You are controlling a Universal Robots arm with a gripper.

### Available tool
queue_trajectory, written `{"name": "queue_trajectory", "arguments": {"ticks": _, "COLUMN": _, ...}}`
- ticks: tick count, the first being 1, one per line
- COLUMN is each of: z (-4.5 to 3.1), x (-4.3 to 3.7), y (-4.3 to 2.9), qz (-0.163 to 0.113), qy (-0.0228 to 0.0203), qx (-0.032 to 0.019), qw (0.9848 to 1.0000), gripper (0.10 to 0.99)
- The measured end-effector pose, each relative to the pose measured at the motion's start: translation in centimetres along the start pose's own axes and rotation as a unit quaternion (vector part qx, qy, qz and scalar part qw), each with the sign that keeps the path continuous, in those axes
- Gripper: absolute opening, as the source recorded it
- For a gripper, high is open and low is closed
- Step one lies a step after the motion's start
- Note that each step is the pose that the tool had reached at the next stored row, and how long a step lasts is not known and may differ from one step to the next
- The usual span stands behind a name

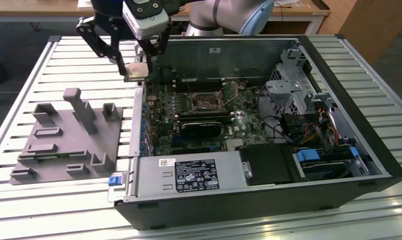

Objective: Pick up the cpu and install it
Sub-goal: 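Pick up the cpu and move it towards the insertion slot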

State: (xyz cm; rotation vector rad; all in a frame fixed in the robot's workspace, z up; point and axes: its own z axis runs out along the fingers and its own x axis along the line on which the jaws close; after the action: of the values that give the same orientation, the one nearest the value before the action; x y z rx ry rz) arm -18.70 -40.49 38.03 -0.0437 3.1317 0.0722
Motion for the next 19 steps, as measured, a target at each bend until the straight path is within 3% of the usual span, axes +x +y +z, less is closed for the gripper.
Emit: {"name": "queue_trajectory", "arguments": {"ticks": 19, "z": 0.03, "x": -3.98, "y": -0.10, "qz": 0.000, "qy": 0.0000, "qx": 0.0000, "qw": 1.0000, "gripper": 0.533}}
